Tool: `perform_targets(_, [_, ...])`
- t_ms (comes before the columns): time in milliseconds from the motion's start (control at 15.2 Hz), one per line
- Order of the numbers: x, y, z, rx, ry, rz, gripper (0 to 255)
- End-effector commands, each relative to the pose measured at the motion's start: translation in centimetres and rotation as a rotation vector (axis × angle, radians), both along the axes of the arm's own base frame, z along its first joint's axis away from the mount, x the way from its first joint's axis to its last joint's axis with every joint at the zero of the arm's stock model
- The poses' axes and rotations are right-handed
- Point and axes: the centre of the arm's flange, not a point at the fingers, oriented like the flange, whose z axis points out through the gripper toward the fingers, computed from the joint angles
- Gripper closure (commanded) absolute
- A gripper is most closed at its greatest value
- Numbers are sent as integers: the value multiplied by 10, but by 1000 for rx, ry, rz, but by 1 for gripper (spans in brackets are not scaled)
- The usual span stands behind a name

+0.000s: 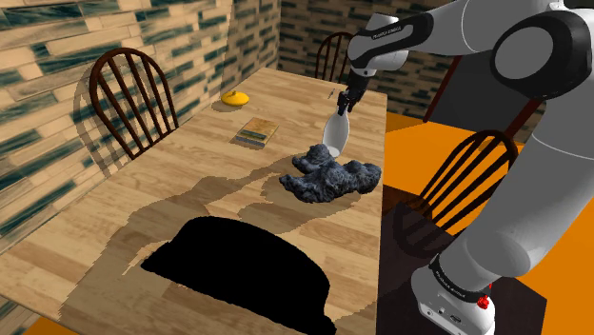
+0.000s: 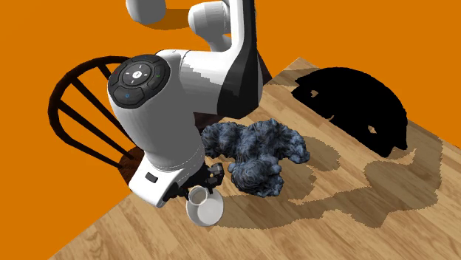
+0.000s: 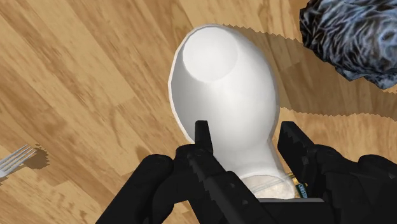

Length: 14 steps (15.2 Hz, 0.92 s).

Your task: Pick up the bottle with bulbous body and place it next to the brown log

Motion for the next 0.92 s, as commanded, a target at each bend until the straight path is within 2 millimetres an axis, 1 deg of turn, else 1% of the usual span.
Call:
perform_targets(0, [0,0,0,0,0,0,255])
perform_targets(462, [0,0,0,0,0,0,255])
perform_targets(858, [0,0,31,0,0,0,255])
